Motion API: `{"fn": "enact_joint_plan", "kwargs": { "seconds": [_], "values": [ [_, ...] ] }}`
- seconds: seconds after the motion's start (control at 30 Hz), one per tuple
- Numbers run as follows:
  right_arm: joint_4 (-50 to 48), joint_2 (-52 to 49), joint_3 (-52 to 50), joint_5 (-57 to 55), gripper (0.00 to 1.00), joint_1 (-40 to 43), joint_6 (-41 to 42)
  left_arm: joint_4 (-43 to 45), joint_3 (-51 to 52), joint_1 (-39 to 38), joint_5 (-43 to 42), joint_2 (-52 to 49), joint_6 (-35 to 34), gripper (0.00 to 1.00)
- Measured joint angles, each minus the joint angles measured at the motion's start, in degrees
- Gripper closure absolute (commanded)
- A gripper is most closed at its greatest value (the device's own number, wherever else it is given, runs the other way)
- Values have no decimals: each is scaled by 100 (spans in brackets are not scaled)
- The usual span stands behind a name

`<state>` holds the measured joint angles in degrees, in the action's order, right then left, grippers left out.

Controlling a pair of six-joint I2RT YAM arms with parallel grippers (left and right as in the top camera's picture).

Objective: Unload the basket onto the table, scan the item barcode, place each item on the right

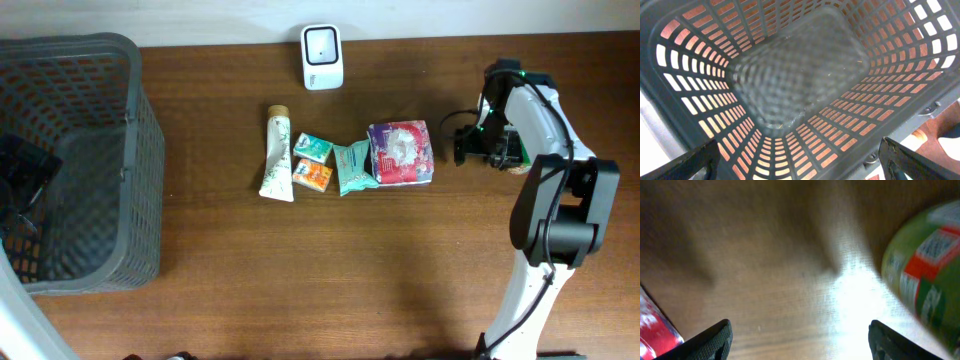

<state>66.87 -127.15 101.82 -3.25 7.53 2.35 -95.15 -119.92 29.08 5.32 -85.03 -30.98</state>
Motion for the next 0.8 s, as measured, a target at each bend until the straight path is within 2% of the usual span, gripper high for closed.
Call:
{"fn": "enact_joint_plan", "kwargs": {
  "seconds": [0.03, 0.1, 0.2, 0.23, 0.3, 0.47, 0.63, 0.73, 0.8],
  "values": [
    [85, 0, 0, 444, 1, 11, 15, 0, 0, 0, 0, 0, 0, 1],
    [101, 0, 0, 2000, 1, 33, -466, 0, 0, 0, 0, -2, 0, 1],
    [-39, 0, 0, 3071, 1, 28, -662, 0, 0, 0, 0, -2, 0, 1],
    [-192, 0, -31, 3228, 0, -2, -691, -2, 0, 0, 0, 0, 0, 1],
    [-461, 2, -251, 3359, 10, -92, -706, 0, 0, 0, -2, -2, 0, 1],
    [-1290, 0, -772, 3921, 20, -732, -708, -2, 0, 0, 0, 0, 0, 1],
    [-2055, 0, -809, 3915, 19, -2184, 90, -2, 0, 0, 0, -2, 0, 1],
    [-1853, 0, -765, 3917, 19, -2190, 170, 0, 0, 0, 0, -2, 0, 1],
    [-1469, -2, -553, 3923, 19, -1869, 184, 0, 0, 0, 0, 0, 0, 1]
  ]
}}
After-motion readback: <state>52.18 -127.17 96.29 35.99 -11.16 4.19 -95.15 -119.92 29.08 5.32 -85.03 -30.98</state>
